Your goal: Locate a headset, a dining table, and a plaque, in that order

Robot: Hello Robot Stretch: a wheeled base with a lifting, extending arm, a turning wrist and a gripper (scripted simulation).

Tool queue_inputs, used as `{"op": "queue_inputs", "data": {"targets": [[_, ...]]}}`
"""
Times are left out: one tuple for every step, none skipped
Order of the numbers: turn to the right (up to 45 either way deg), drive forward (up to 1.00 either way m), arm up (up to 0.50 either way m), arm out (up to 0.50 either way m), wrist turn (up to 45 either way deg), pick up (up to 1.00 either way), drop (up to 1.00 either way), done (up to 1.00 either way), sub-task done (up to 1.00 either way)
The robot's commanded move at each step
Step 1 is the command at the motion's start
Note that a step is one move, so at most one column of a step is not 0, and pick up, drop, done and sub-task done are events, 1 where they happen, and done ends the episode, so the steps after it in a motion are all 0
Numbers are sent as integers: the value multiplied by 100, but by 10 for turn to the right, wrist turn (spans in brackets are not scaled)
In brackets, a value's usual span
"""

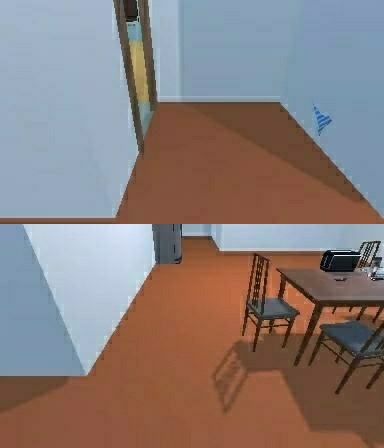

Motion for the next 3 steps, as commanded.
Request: {"op": "queue_inputs", "data": {"targets": [[0, 80, 0, 0, 0, 0, 0, 0, 0], [0, 100, 0, 0, 0, 0, 0, 0, 0], [0, 40, 0, 0, 0, 0, 0, 0, 0]]}}
